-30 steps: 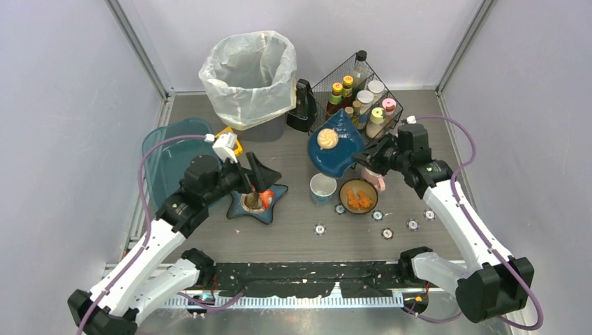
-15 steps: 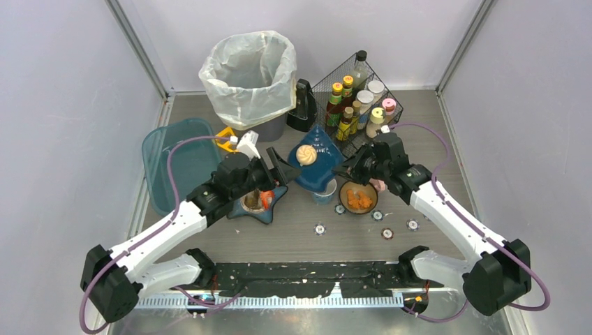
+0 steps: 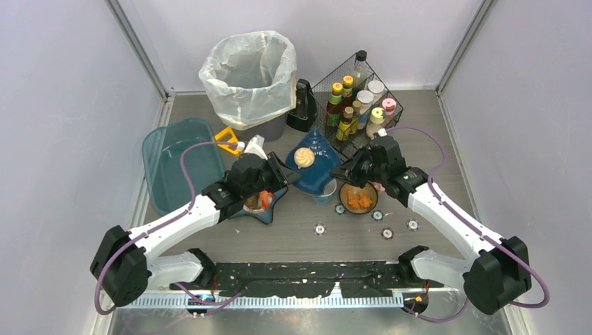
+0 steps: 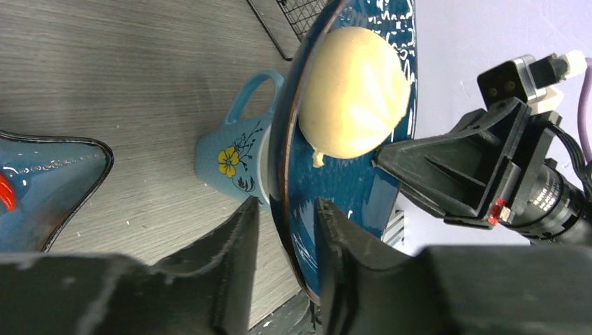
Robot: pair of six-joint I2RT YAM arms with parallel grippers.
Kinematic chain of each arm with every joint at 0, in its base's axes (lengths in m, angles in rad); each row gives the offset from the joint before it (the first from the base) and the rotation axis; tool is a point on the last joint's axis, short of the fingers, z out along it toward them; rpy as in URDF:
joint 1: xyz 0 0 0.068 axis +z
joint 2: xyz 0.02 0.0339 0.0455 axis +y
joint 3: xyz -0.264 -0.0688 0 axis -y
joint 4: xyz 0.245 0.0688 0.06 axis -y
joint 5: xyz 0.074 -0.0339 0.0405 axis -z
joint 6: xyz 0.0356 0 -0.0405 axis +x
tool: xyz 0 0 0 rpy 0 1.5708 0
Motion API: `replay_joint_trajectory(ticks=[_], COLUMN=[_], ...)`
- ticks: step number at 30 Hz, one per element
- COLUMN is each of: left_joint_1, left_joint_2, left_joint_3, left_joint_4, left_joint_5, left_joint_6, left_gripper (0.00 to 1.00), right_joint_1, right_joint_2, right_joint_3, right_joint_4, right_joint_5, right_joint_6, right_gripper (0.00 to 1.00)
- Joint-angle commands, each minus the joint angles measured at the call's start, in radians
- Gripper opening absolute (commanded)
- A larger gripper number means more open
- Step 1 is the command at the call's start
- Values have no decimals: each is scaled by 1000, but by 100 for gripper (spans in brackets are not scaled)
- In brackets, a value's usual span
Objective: Clear the kitchen counter
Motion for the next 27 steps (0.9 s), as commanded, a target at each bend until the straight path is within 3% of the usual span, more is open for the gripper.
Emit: replay_joint_trajectory(ticks=[1, 5, 6, 8, 10, 13, 16, 20, 27], left_joint_1=[-10, -12, -12, -12, -11, -9, 1, 73, 309], left_joint_2=[18, 13, 4, -18, -50, -120, -194, -257, -264], left_joint_3=[-16, -28, -30, -29, -28, -12, 28, 124, 303], left_joint_4=[93, 106, 102, 77, 46, -22, -123, -260, -413], left_joint_5=[-40, -45, -50, -64, -76, -99, -130, -89, 187], left_joint_6=[-60, -78, -79, -75, -71, -59, -35, 4, 6], left_gripper=[29, 1, 0, 0, 0, 0, 0, 0, 0], right_joint_1=[12, 16, 17, 18, 18, 10, 6, 5, 5], right_joint_2=[-35, -46, -49, -57, -68, -91, -149, -265, -507], right_joint_3=[13, 0, -5, -7, -5, 6, 24, 13, -76], right_joint_4=[184, 191, 191, 190, 189, 169, 128, 105, 84], right_joint_5=[-36, -35, -35, -35, -36, -19, 32, 132, 359], right_joint_6=[38, 29, 24, 6, -28, -120, -211, -333, -445], right_gripper=[5, 5, 5, 8, 21, 56, 79, 92, 97])
